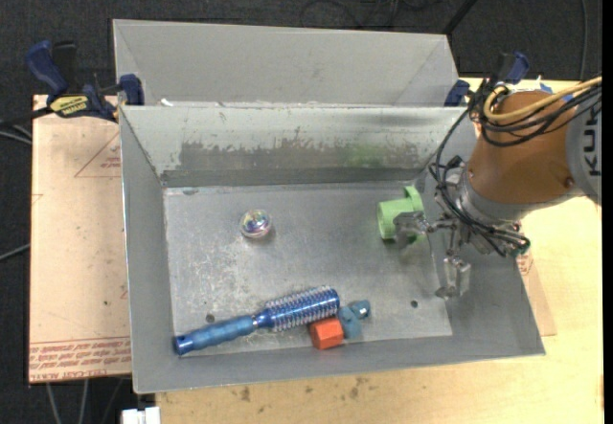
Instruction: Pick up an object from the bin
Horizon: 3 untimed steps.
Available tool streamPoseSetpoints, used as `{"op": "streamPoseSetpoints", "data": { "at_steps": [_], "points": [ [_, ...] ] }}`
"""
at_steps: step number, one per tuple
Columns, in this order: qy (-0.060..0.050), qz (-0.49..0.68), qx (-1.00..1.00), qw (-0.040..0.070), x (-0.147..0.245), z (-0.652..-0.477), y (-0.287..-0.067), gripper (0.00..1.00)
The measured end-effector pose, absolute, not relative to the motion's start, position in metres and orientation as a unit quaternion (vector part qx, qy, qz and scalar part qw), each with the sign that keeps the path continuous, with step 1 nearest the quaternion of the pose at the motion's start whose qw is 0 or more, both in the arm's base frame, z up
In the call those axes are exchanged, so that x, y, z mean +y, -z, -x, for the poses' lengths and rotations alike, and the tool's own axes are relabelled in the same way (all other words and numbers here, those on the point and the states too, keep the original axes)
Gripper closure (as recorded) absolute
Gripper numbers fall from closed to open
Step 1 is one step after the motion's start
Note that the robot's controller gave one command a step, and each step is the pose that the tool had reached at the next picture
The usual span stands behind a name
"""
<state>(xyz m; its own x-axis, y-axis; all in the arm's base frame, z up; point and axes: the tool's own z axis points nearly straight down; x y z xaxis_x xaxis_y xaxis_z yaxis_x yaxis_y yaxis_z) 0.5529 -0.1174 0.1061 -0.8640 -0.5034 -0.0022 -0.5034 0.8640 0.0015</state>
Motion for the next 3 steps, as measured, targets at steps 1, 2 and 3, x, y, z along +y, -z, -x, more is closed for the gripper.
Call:
{"op": "streamPoseSetpoints", "data": {
  "at_steps": [1,2,3],
  "points": [
    [-0.002,0.301,0.954,0.001,-0.057,-0.552,-0.099,0.0],
    [-0.001,0.259,0.966,0.002,0.026,-0.492,-0.085,0.0],
    [0.0,0.213,0.977,0.003,0.049,-0.501,-0.071,0.0]
  ]
}}
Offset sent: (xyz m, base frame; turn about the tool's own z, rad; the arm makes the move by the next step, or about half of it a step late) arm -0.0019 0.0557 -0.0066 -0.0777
